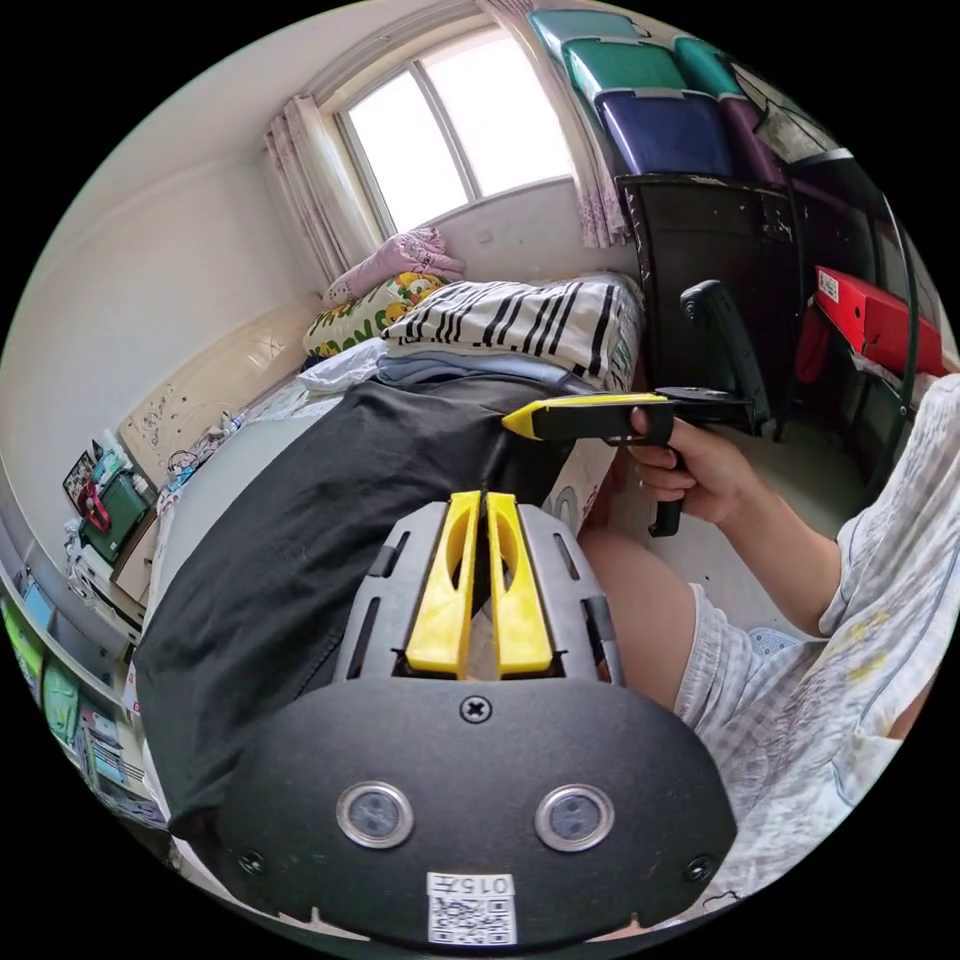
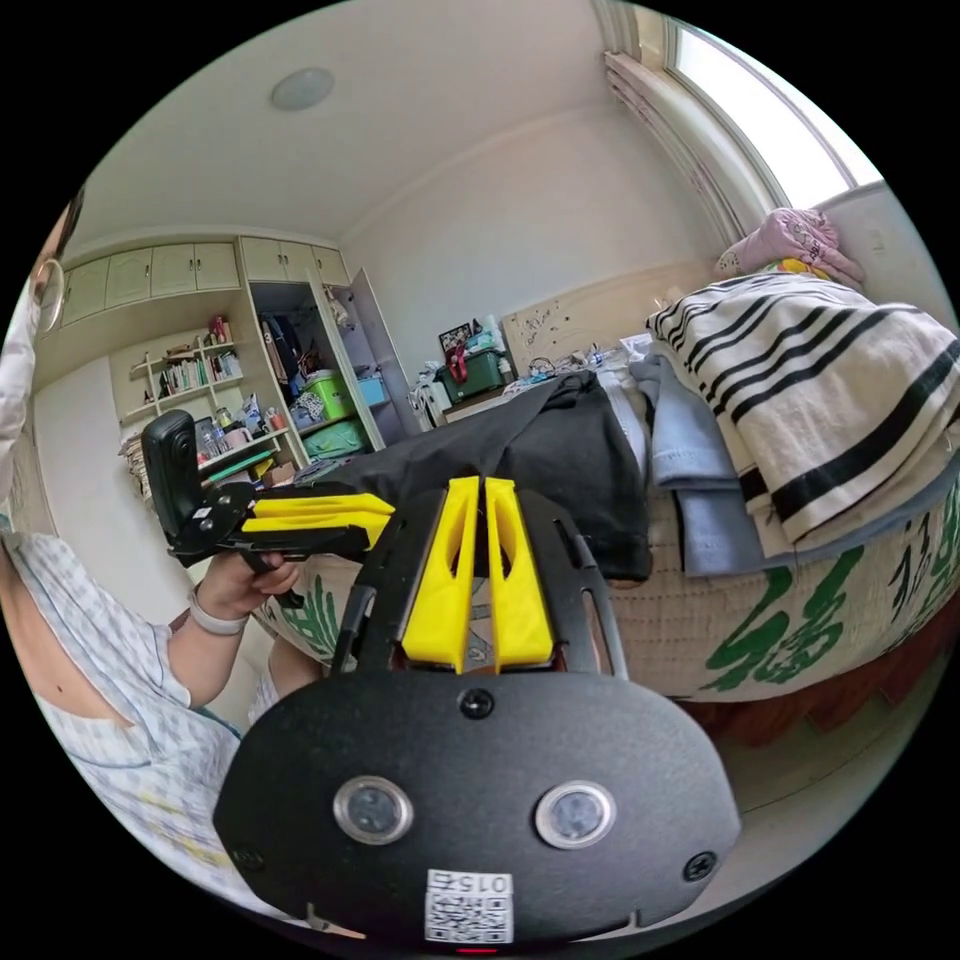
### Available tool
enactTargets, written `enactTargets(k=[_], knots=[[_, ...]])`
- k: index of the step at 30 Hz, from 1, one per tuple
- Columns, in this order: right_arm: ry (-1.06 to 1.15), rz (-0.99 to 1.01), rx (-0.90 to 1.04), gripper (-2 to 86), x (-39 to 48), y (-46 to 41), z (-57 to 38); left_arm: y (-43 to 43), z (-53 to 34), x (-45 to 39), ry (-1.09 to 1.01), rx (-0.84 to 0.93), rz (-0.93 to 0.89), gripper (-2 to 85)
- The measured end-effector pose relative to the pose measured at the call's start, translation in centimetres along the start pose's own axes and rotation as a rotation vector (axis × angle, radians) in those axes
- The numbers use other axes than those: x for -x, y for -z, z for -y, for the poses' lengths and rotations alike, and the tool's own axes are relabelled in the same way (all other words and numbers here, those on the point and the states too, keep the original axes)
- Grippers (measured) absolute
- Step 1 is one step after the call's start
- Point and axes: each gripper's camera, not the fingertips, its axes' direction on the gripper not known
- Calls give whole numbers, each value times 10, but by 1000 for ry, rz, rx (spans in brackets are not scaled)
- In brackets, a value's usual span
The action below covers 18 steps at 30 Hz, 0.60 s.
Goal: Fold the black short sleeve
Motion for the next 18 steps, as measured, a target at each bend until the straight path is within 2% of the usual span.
enactTargets(k=[4, 7, 10, 13, 18], knots=[[-18, 25, -13, 53, -10, 15, 3, 5, 12, 18, -30, 32, -41, 16], [-28, -19, -142, 78, -17, 57, -2, 52, 29, 60, -38, -142, -207, 22], [-86, -113, -202, 88, -30, 87, -8, 69, 71, 113, -51, -210, -159, 32], [-116, -170, -164, 102, -44, 90, -12, 19, 125, 173, -7, -125, -75, 52], [-184, -95, -90, 122, -61, 77, -16, -132, 191, 264, 165, 49, -89, 90]])
